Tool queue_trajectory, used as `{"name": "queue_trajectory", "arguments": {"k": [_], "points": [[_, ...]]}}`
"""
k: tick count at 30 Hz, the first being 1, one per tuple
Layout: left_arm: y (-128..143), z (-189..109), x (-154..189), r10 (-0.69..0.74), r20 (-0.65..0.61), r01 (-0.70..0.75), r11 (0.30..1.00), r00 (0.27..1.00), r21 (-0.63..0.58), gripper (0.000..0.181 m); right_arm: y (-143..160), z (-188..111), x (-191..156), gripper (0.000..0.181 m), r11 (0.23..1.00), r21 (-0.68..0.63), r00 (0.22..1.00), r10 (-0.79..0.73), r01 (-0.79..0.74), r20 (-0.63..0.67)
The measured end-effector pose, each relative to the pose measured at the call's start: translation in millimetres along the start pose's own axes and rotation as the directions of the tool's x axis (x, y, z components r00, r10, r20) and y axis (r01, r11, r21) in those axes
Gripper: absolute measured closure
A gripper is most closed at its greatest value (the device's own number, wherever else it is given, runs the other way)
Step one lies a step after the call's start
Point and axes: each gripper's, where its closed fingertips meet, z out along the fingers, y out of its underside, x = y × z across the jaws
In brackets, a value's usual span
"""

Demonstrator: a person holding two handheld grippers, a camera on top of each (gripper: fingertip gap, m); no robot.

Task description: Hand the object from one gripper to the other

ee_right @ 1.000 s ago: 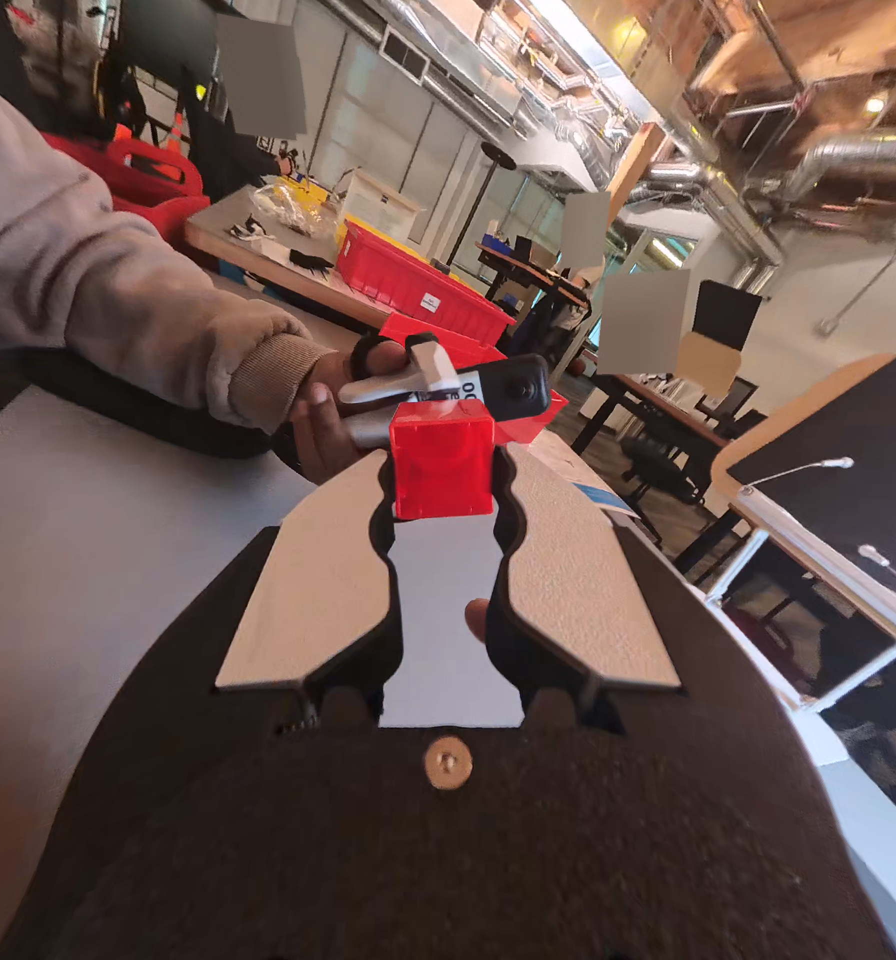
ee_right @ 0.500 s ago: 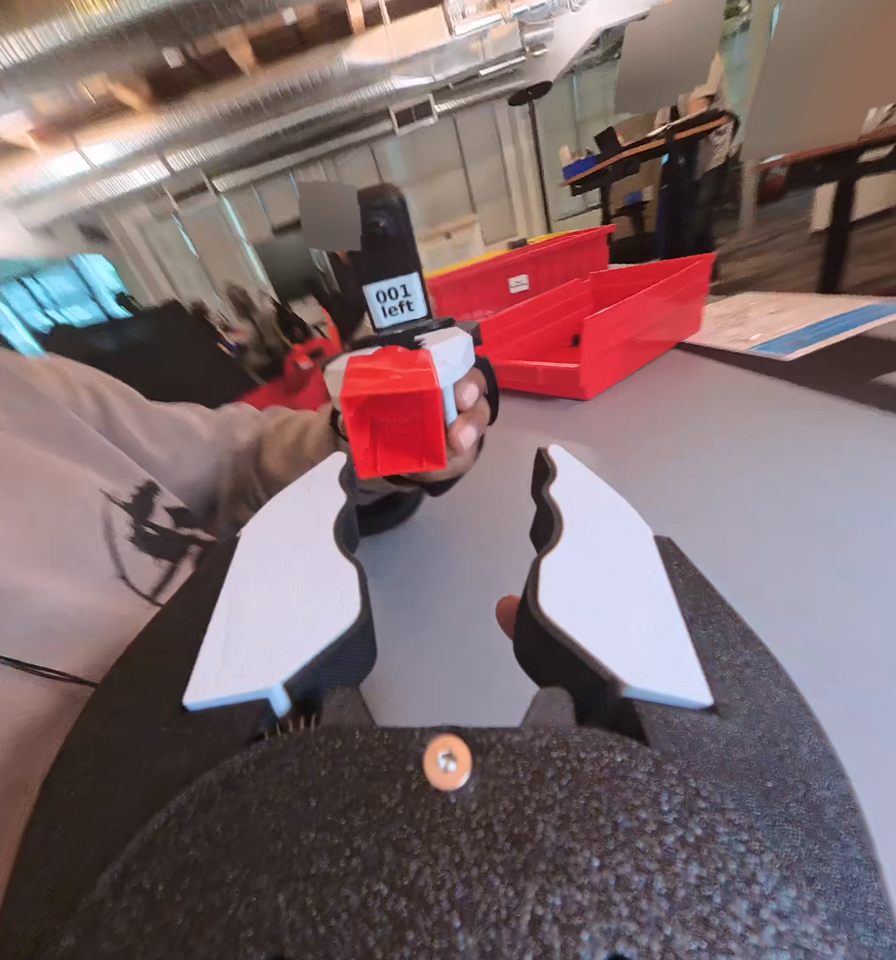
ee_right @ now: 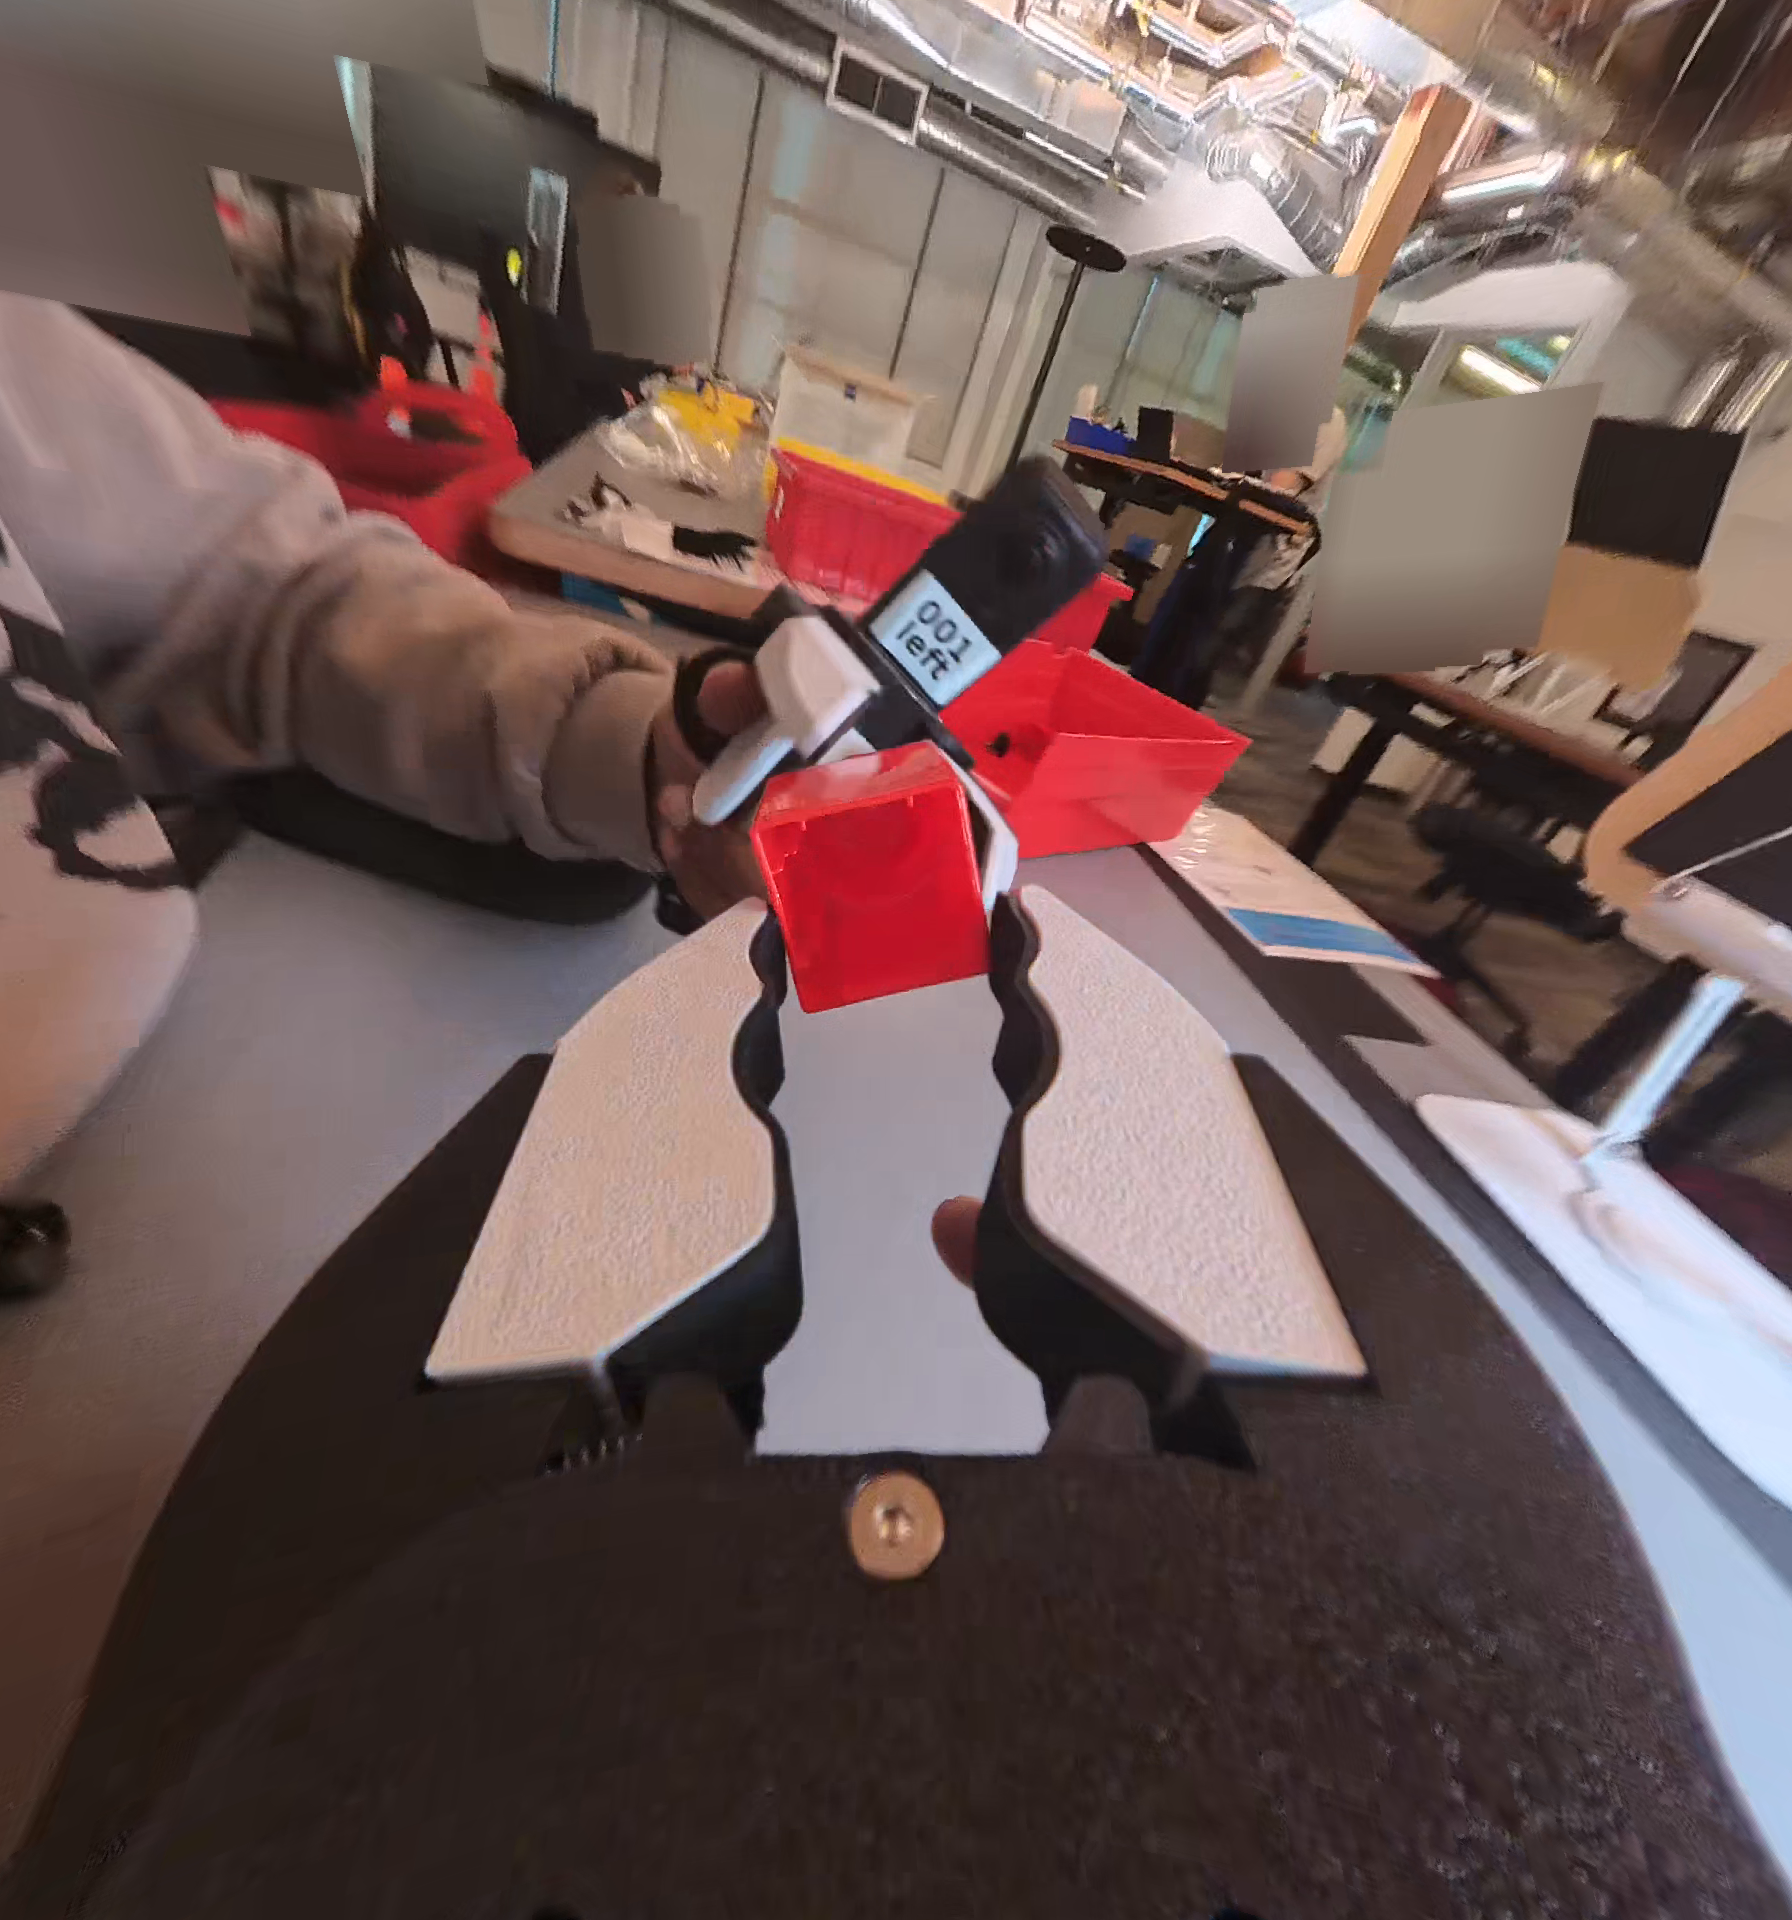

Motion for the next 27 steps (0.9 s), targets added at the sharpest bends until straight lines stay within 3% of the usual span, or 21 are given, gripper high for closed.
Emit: {"name": "queue_trajectory", "arguments": {"k": [2,4,8,11,13,16,21,24,27], "points": [[0.5,0.6,2.4,-0.159,-0.088,0.161,0.987,0.983,0.015,0.138,2.7,1.0,-2.7,0.143,0.994,-0.027,0.994,-0.104,0.103,-0.017],[7.9,5.3,6.8,-0.233,-0.131,0.231,0.973,0.964,-0.028,0.143,9.8,3.9,-7.8,0.143,0.977,-0.075,0.979,-0.202,0.2,-0.011],[7.1,6.5,6.6,-0.201,-0.109,0.2,0.98,0.974,-0.019,0.153,7.2,4.8,-6.2,0.143,0.979,-0.073,0.98,-0.195,0.192,-0.035],[-9.1,2.5,4.0,-0.194,-0.098,0.204,0.974,0.976,0.098,0.154,-3.7,1.7,13.9,0.145,0.999,-0.004,0.986,-0.052,0.052,-0.158],[-23.8,-4.1,-2.2,-0.257,-0.096,0.273,0.934,0.962,0.231,0.154,-12.8,-4.8,26.6,0.144,0.997,0.04,0.965,-0.054,0.067,-0.257],[-32.5,-11.6,-14.2,-0.333,-0.067,0.334,0.871,0.941,0.359,0.155,-14.9,-3.2,31.1,0.133,0.968,-0.074,0.892,-0.249,0.239,-0.376],[-29.9,-6.9,-22.3,-0.371,0.009,0.326,0.827,0.929,0.458,0.155,0.2,18.1,36.0,0.116,0.954,-0.211,0.835,-0.29,0.214,-0.468],[-25.8,-3.2,-23.4,-0.38,0.041,0.313,0.815,0.924,0.489,0.154,4.7,27.0,38.8,0.13,0.942,-0.236,0.819,-0.325,0.238,-0.472],[-24.4,-8.1,-28.0,-0.416,0.012,0.363,0.808,0.909,0.463,0.155,12.8,27.7,30.8,0.156,0.962,-0.213,0.912,-0.234,0.168,-0.336]]}}
